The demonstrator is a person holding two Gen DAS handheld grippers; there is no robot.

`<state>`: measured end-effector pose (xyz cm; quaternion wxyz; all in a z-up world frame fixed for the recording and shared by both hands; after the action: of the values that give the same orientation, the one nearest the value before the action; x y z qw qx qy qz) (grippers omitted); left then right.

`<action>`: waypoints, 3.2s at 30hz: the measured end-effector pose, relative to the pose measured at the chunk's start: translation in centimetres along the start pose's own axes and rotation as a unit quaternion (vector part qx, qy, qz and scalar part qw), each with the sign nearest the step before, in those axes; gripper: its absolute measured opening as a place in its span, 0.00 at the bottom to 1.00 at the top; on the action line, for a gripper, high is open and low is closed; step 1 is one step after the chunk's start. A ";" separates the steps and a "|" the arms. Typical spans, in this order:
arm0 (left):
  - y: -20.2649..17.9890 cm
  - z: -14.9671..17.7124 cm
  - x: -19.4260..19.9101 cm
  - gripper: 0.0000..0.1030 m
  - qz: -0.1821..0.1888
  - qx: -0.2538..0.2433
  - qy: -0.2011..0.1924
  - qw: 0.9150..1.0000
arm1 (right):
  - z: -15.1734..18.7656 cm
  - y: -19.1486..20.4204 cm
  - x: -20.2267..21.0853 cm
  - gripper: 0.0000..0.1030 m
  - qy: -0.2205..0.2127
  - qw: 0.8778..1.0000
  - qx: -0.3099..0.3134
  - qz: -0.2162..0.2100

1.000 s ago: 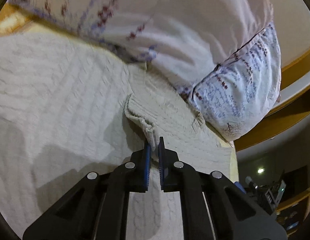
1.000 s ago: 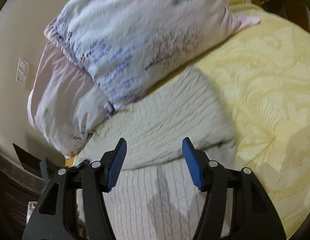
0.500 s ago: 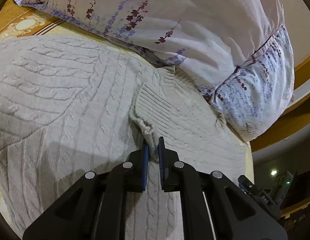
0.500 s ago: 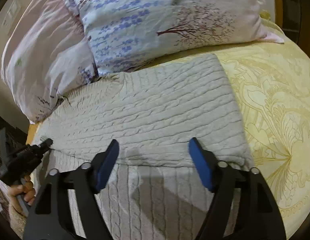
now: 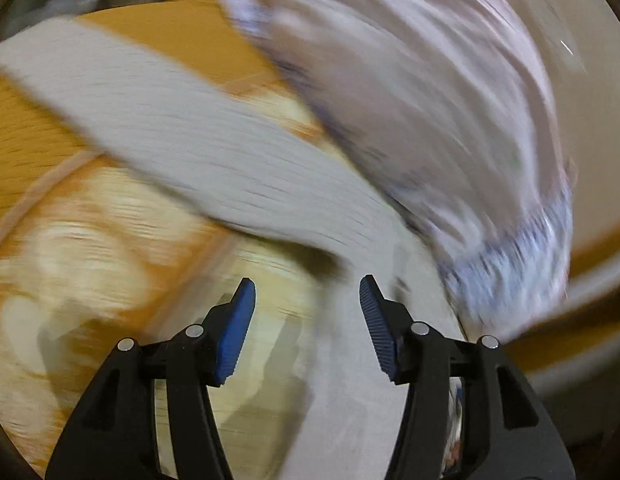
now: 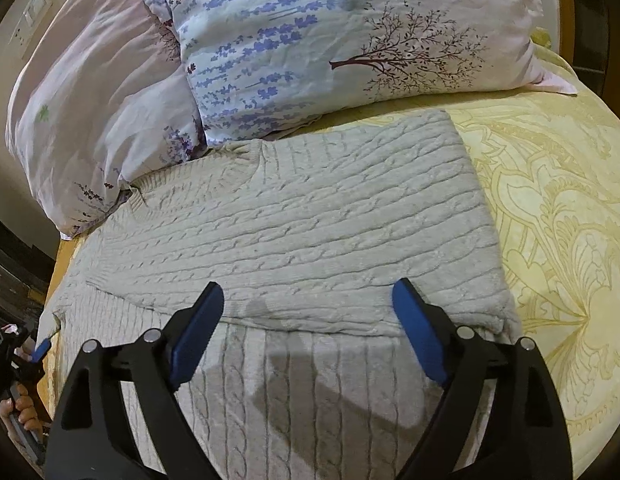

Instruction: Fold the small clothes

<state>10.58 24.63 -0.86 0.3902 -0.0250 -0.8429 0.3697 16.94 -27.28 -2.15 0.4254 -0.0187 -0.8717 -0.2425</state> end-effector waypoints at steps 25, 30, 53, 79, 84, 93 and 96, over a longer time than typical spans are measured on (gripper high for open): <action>8.6 -7.5 2.6 0.06 -0.056 0.137 -0.130 0.980 | 0.0 -0.7 0.5 0.86 0.005 0.999 -0.021 -0.028; 1.1 -8.7 2.6 0.06 0.015 0.053 -0.149 0.987 | 0.0 -0.9 0.8 0.86 0.004 0.999 -0.029 -0.037; -24.2 10.5 -16.4 0.09 0.129 -0.259 0.135 0.948 | -0.1 -1.5 4.1 0.85 -0.021 0.999 -0.003 -0.025; -10.8 3.8 -11.6 0.31 0.012 -0.201 0.047 0.978 | 5.5 25.8 -8.0 0.23 0.024 0.928 0.365 -0.074; -10.8 3.8 -11.6 0.31 0.013 -0.205 0.047 0.977 | 2.4 23.8 -6.4 0.04 0.001 0.954 0.283 -0.097; -10.9 3.8 -11.6 0.31 0.019 -0.208 0.045 0.977 | -3.0 8.0 2.7 0.04 -0.113 0.991 -0.006 -0.075; -10.7 3.8 -11.5 0.31 0.022 -0.209 0.044 0.977 | -2.6 2.9 2.0 0.05 -0.081 0.992 -0.075 -0.058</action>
<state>18.63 10.75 -2.92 0.4052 -0.1405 -0.8826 0.1928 18.23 -26.23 1.83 0.3366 -0.0197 -0.8822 -0.3287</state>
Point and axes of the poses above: each gripper's, at about its wrist camera, not at the fingertips, and x roughly against the way its jaws point, y to its left, z to its underside, the point moved 3 cm from there along -x, roughly the way its jaws point, and after that the axes turned 8 degrees about -x, right-handed, at the moved point
